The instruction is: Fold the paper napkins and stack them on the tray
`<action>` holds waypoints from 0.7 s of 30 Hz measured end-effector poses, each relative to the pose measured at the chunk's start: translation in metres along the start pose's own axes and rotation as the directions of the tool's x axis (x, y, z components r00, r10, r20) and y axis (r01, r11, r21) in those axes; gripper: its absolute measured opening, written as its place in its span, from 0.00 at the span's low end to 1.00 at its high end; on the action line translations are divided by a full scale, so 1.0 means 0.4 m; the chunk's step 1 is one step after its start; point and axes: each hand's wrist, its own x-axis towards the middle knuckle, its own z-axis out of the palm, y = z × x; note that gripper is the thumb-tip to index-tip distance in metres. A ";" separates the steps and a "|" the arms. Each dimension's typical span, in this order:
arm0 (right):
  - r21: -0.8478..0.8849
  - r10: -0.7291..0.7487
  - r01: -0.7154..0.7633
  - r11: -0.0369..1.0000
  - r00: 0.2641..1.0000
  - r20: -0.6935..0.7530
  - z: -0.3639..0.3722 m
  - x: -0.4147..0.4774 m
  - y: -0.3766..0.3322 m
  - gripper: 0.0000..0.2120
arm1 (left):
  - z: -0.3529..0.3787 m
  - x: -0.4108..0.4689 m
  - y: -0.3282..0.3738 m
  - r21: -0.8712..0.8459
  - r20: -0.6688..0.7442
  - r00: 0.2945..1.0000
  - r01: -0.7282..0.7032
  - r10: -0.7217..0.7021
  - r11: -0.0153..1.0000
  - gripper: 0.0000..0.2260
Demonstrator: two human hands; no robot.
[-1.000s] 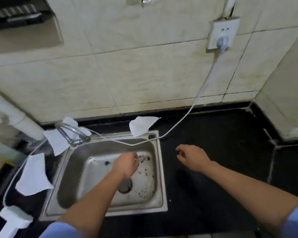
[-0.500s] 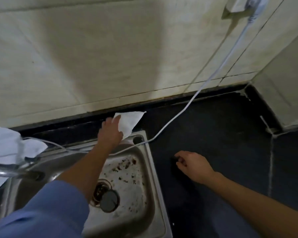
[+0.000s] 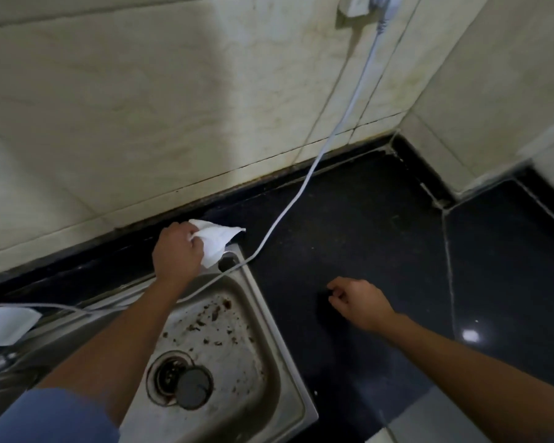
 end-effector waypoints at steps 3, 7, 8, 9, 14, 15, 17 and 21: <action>0.022 0.027 -0.027 0.999 1.000 0.000 -0.011 -0.027 0.035 0.14 | -0.016 -0.046 0.082 -0.104 -0.028 0.996 -0.092 0.089 0.990 0.07; 0.058 0.063 -0.062 0.996 0.998 -0.025 -0.020 -0.065 0.099 0.14 | -0.001 -0.128 0.221 -0.158 -0.016 0.978 -0.210 0.210 0.965 0.08; 0.076 0.071 -0.068 0.995 0.997 -0.037 -0.022 -0.077 0.118 0.14 | 0.011 -0.154 0.256 -0.189 -0.006 0.971 -0.237 0.240 0.953 0.09; 0.094 0.078 -0.074 0.993 0.996 -0.048 -0.023 -0.089 0.139 0.14 | 0.027 -0.183 0.290 -0.217 0.008 0.964 -0.256 0.264 0.942 0.09; 0.150 0.108 -0.099 0.984 0.993 -0.051 -0.028 -0.155 0.278 0.14 | 0.143 -0.333 0.437 -0.243 0.129 0.951 -0.244 0.281 0.939 0.07; 0.148 0.109 -0.101 0.984 0.993 -0.047 -0.028 -0.165 0.311 0.13 | 0.173 -0.360 0.451 -0.233 0.180 0.948 -0.218 0.262 0.948 0.07; 0.140 0.100 -0.093 0.986 0.994 -0.047 -0.027 -0.180 0.371 0.14 | 0.237 -0.413 0.455 -0.172 0.356 0.905 -0.179 0.231 0.969 0.09; 0.117 0.043 -0.037 0.992 0.998 -0.048 -0.021 -0.185 0.451 0.14 | 0.312 -0.498 0.435 -0.105 0.574 0.790 -0.193 0.218 0.976 0.20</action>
